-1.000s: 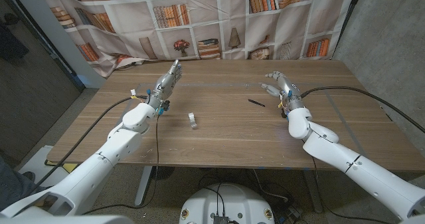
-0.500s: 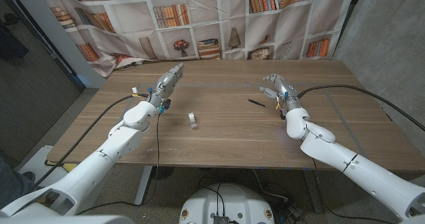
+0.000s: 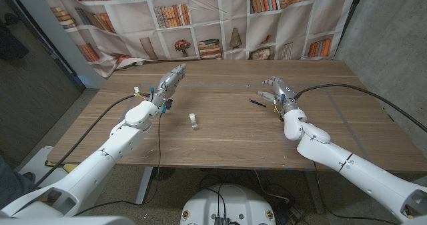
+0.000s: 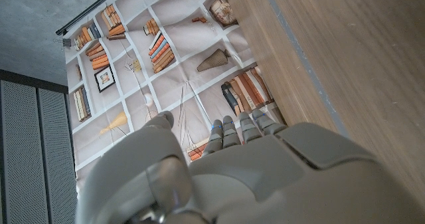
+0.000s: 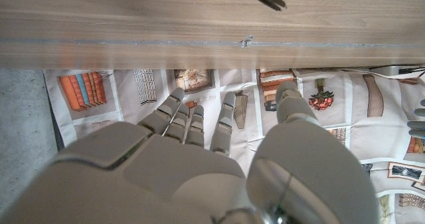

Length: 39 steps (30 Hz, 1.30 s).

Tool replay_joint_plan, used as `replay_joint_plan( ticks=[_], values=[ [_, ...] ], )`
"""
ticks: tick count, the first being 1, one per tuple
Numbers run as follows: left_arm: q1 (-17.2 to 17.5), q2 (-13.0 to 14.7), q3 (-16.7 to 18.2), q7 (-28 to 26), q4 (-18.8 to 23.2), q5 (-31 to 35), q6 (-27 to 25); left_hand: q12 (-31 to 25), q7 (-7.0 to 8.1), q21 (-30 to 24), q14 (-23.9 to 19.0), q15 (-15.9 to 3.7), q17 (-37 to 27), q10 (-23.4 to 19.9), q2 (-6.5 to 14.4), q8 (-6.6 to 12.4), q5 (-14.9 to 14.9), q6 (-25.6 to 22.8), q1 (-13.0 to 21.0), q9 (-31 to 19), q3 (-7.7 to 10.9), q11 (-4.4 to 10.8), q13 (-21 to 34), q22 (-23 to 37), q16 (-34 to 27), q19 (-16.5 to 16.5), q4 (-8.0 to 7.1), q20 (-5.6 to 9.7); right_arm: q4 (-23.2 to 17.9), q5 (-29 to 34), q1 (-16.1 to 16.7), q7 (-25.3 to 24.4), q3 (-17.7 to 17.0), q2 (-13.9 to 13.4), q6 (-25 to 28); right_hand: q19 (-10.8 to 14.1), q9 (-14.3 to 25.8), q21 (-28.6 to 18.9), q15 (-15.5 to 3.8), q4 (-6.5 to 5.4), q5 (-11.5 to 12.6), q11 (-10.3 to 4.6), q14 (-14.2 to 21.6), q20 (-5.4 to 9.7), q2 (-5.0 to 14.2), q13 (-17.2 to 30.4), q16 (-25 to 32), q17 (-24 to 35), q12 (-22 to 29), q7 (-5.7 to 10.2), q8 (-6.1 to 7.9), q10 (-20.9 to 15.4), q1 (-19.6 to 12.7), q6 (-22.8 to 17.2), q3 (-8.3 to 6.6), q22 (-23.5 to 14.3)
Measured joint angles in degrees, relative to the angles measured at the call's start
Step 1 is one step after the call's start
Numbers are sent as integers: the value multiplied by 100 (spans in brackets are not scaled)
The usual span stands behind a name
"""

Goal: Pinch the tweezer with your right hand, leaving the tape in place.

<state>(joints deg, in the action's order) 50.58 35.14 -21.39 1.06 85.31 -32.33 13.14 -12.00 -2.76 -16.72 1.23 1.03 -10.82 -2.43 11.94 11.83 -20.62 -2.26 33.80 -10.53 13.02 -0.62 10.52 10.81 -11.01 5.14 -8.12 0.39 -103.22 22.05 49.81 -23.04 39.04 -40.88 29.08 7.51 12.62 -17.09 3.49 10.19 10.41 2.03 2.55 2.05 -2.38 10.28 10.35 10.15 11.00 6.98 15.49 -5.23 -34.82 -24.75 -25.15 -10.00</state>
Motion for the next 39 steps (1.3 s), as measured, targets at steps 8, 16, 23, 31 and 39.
replay_joint_plan(
  ticks=[8,16,23,31,39],
  values=[
    [-3,-8,-1,-19,0,0,-24,0,0,0,0,0,17,0,-1,0,0,0,0,0,78,0,0,0,0,0,16,0,3,240,-38,43,172,34,237,1,5,0,0,0,-25,62,0,0,-23,0,0,5,0,31,0,20,-22,31,0,-29],
    [-4,-11,-1,-11,3,-24,-36,0,0,0,0,0,17,0,-23,0,0,0,23,0,164,0,0,-1,0,0,4,0,37,573,-73,43,381,96,531,1,31,36,20,-25,-25,92,22,-1,-53,40,0,14,24,112,83,-11,-53,-159,25,-29],
    [0,-4,-1,-10,19,-33,-51,0,0,0,0,0,17,0,-75,0,0,0,75,0,204,0,0,-1,-1,0,13,0,97,796,-126,104,546,155,744,44,31,34,20,-49,-23,90,22,0,-75,41,0,13,67,130,133,-74,-75,-282,49,-28],
    [7,12,-1,-5,29,-40,-70,0,0,0,1,0,16,0,-75,-45,0,0,74,0,291,0,0,-1,-1,0,22,0,147,991,-179,185,680,200,949,86,57,57,49,-48,-23,91,55,-42,-98,41,26,13,89,173,171,-135,-98,-425,49,-28],
    [7,22,-1,9,35,-48,-94,0,0,0,1,0,16,1,-75,-45,0,0,74,0,339,0,0,-1,-1,0,23,0,212,1154,-231,244,805,261,1092,189,84,56,39,-48,-23,71,152,-20,-127,40,47,13,101,234,256,-198,-129,-548,49,-28]
  ],
)
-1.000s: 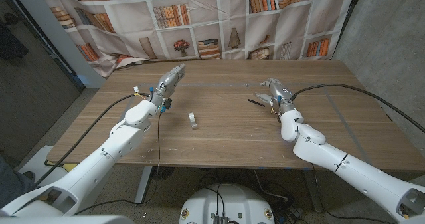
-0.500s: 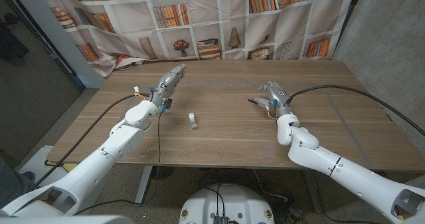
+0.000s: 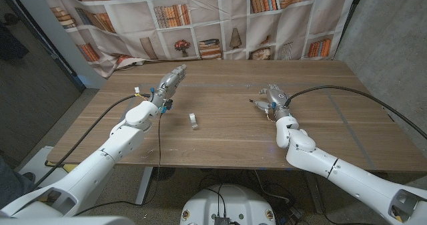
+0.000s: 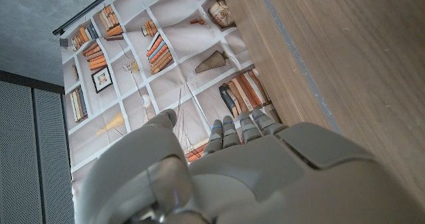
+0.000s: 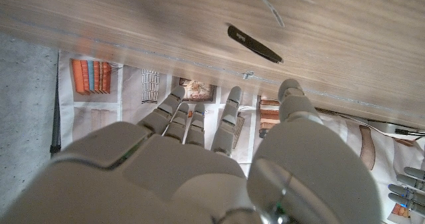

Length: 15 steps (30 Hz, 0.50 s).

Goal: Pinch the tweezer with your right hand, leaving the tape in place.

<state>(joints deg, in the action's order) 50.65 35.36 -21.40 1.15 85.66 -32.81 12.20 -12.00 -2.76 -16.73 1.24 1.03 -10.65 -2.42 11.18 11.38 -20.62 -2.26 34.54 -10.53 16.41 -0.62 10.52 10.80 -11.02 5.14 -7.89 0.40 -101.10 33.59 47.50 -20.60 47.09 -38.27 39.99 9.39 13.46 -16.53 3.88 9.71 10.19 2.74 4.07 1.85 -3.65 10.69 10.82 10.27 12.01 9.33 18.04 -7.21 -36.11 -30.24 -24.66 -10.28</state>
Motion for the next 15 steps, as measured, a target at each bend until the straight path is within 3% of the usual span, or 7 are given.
replay_joint_plan(
  ticks=[15],
  values=[
    [-1,36,6,14,26,-15,-31,0,0,0,0,0,-1,0,0,0,0,0,0,0,62,0,0,0,0,0,0,0,235,317,-192,98,259,182,301,225,53,-1,-60,0,24,-96,219,21,-54,0,21,-1,78,113,112,-257,-142,-236,0,0]
  ],
)
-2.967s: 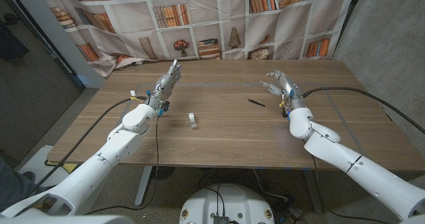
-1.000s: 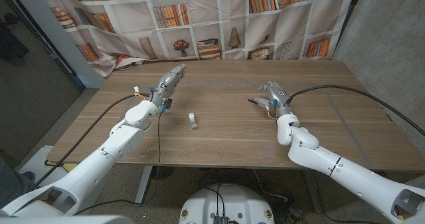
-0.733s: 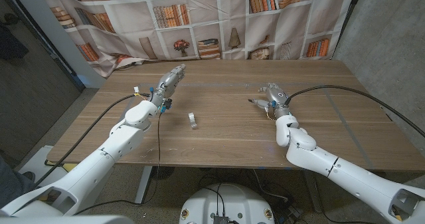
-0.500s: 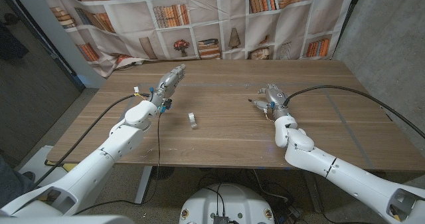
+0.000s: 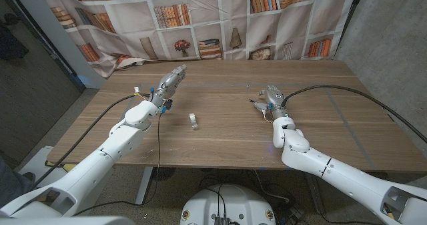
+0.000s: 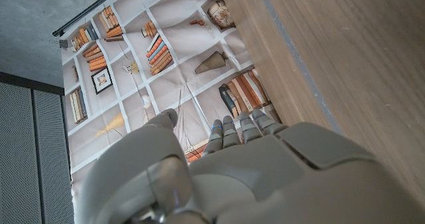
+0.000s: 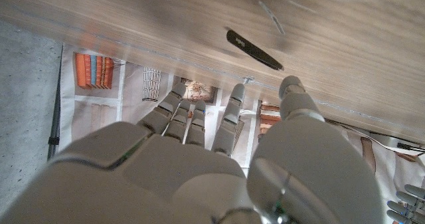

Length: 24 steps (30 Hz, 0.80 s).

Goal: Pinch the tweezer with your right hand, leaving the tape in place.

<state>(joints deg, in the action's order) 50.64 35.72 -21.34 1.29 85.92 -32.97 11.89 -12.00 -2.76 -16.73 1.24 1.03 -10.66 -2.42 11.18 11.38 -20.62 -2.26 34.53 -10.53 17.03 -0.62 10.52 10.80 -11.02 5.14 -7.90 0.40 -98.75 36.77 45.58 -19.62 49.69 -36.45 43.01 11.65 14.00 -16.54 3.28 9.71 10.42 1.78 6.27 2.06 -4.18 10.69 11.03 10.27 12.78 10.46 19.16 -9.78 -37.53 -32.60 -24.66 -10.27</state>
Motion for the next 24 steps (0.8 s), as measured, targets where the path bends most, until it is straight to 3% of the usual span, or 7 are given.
replay_joint_plan(
  ticks=[24],
  values=[
    [58,27,23,-3,14,-35,-17,49,0,23,0,0,0,0,-2,0,0,0,1,0,127,0,0,0,0,0,31,0,350,120,-188,80,189,163,104,215,76,-23,-72,-24,0,-146,276,30,83,0,44,-1,88,131,204,-285,-173,-378,24,1]
  ],
)
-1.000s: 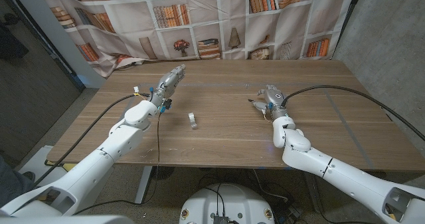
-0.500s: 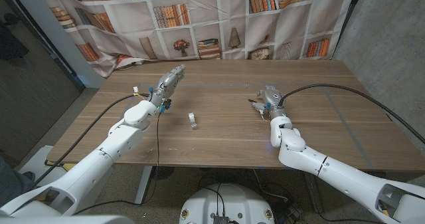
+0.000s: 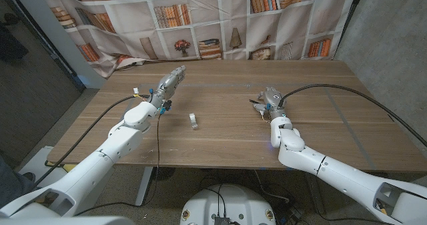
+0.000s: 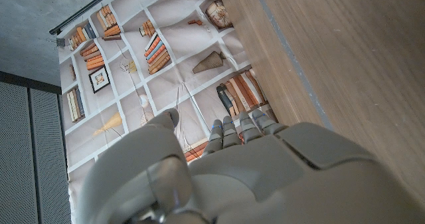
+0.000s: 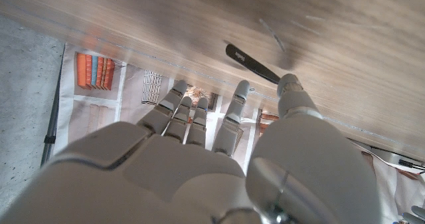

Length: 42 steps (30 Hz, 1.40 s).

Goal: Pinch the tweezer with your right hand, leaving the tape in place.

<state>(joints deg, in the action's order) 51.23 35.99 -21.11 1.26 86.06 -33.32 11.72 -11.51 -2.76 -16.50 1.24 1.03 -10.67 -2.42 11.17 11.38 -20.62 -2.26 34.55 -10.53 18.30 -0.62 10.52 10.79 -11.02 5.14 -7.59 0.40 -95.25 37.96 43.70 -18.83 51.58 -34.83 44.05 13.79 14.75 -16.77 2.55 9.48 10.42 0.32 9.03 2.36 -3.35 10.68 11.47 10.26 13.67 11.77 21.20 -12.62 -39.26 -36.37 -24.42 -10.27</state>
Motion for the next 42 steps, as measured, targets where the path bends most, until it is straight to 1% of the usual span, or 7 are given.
replay_joint_plan(
  ticks=[4,6,11,13,18,32,42],
  values=[
    [4,4,0,0,7,-1,-11,0,0,0,0,0,0,0,-22,0,0,0,22,0,47,0,0,0,24,0,0,0,45,0,-12,-7,17,25,2,73,3,0,-39,0,0,-45,39,-12,-8,0,0,0,0,29,23,-50,-53,-96,0,0],
    [5,7,-1,0,10,-1,-16,0,0,0,0,0,0,0,-22,0,0,0,22,0,47,0,0,0,24,0,0,0,72,0,-18,-26,19,37,4,113,15,0,-43,0,0,-51,102,-11,6,0,0,0,22,40,82,-116,-67,-161,0,0],
    [6,12,-8,0,19,-1,-31,0,0,0,0,0,0,0,-22,0,0,0,22,0,75,0,0,0,24,0,4,0,119,-15,-21,-79,20,57,3,211,55,0,-84,-24,0,-202,248,0,39,0,0,0,76,80,202,-330,-142,-412,24,-28],
    [6,12,-14,0,20,-1,-39,0,0,0,0,0,0,0,-22,0,0,0,22,0,79,0,0,0,24,0,0,0,134,-20,-22,-101,20,62,1,328,57,-45,-117,-24,0,-262,315,-1,68,0,0,0,96,82,248,-433,-174,-513,24,-29],
    [6,14,-19,0,25,0,-52,0,0,0,0,0,0,0,-22,0,0,0,22,0,103,0,0,0,23,0,24,0,204,-56,-32,-193,20,90,-46,410,70,-46,-161,-24,0,-413,448,0,83,0,0,0,139,95,317,-584,-234,-686,24,-29],
    [18,18,-22,-33,58,1,-86,0,0,0,0,0,-1,0,-74,0,0,0,74,0,184,0,0,0,23,0,37,0,383,-90,-94,-325,35,148,-132,727,37,-133,-316,-7,44,-620,774,-10,233,-28,0,-1,189,95,489,-977,-580,-1190,7,-28],
    [59,37,-12,-69,105,-4,-104,0,0,0,0,0,-1,0,-74,0,0,0,74,0,229,0,0,0,23,-33,40,-32,459,-93,-137,-361,58,167,-146,824,-18,-167,-367,9,44,-660,920,-5,316,-33,0,-1,204,101,532,-1136,-723,-1429,-73,-28]
  ],
)
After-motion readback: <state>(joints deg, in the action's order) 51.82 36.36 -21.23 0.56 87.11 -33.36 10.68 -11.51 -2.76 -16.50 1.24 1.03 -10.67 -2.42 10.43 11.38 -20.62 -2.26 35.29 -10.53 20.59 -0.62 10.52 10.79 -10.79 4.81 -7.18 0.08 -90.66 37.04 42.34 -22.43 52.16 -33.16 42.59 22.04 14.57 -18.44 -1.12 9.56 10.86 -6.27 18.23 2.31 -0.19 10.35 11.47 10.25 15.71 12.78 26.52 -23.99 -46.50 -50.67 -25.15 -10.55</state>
